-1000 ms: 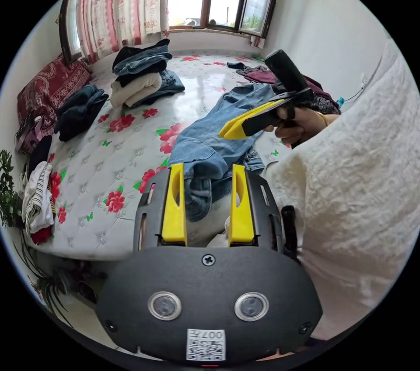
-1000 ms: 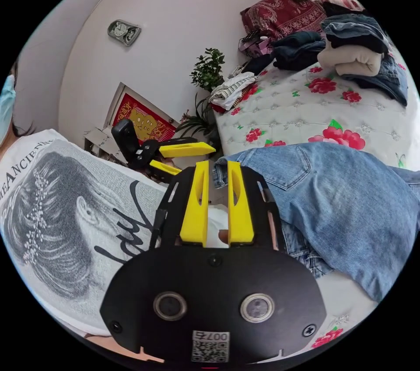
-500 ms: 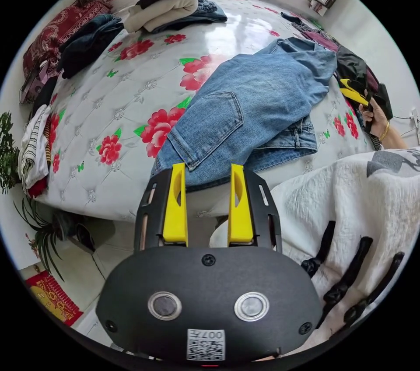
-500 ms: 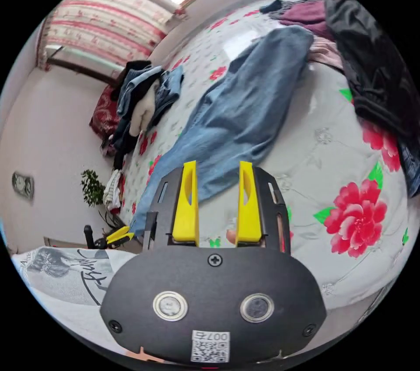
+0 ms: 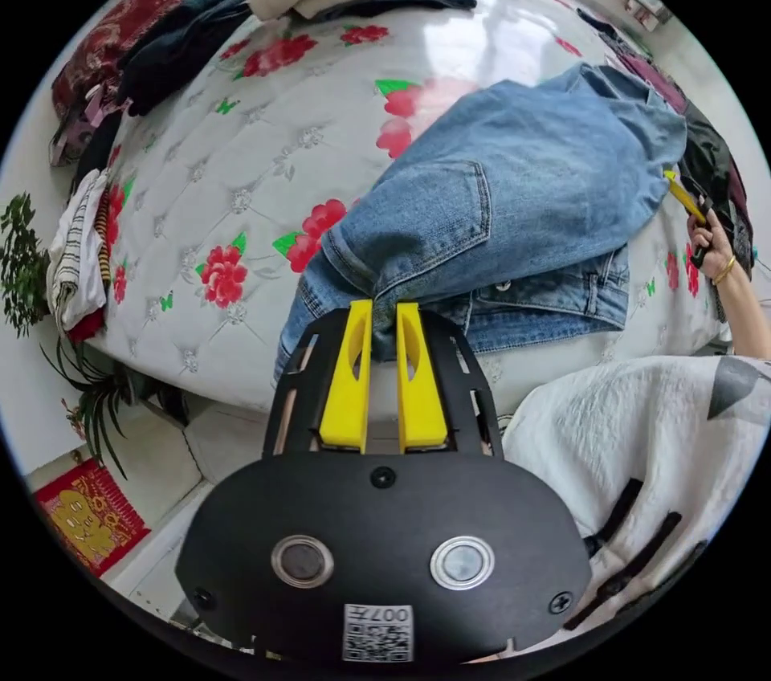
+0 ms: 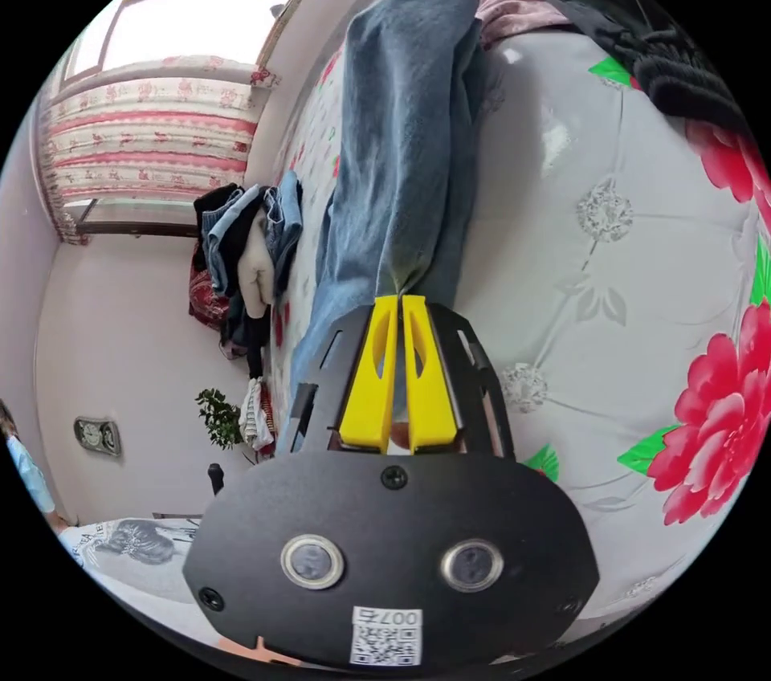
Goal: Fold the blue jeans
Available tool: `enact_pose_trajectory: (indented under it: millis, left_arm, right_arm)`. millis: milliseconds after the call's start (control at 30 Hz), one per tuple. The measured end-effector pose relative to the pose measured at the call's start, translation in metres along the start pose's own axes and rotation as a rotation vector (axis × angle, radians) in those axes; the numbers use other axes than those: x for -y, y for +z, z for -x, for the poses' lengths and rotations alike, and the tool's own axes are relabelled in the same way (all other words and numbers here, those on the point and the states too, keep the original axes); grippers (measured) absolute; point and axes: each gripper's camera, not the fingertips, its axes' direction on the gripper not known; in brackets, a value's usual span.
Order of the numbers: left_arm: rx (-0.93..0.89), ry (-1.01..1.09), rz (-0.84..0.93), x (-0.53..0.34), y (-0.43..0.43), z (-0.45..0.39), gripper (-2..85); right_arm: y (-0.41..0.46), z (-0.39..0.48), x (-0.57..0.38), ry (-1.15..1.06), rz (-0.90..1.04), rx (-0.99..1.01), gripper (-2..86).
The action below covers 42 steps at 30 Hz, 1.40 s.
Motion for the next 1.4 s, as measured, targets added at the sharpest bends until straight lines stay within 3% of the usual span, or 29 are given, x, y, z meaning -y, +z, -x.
enact_pose_trajectory:
  millis: [167,500,633,767,867,1000,1100,1267,1400]
  left_arm:
    - [-0.079,-0.127,-0.316,-0.028,-0.087,0.045,3.2]
    - [-0.202,0.000,-0.830,-0.134,-0.207,0.069,2.6]
    - [-0.238,0.026,-0.957,-0.157,-0.256,0.094,2.9]
    - [-0.277,-0.059,-0.971,-0.103,-0.271,0.138,4.8]
    - [-0.314,-0.207,-0.853,-0.002,-0.237,0.186,10.1]
    - [-0.249,-0.454,-0.644,0.070,-0.172,0.222,11.0]
    - [-0.258,-0.406,-0.577,0.071,-0.123,0.203,10.9]
    - [-0.155,-0.237,-0.203,0.043,-0.008,0.133,11.4]
    - [-0.093,-0.195,-0.020,0.044,0.031,0.107,11.8]
  right_arm:
    - [-0.060,0.066,-0.037,-0.213,-0.137,0.157,-0.1]
    - [-0.239,0.273,-0.162,-0.831,-0.573,0.182,-0.3]
    - [-0.253,0.338,-0.188,-0.948,-0.658,0.102,-0.2]
    - [-0.200,0.420,-0.148,-1.088,-0.626,-0.021,-0.1]
    - [-0.108,0.467,-0.071,-1.057,-0.502,-0.150,0.5]
    - [0.031,0.447,0.018,-0.835,-0.101,-0.371,2.6]
    - [0.086,0.380,0.019,-0.743,0.005,-0.447,4.2]
    - [0.127,0.251,0.019,-0.528,0.139,-0.592,6.2]
    - [0.135,0.182,0.047,-0.328,0.155,-0.643,7.6]
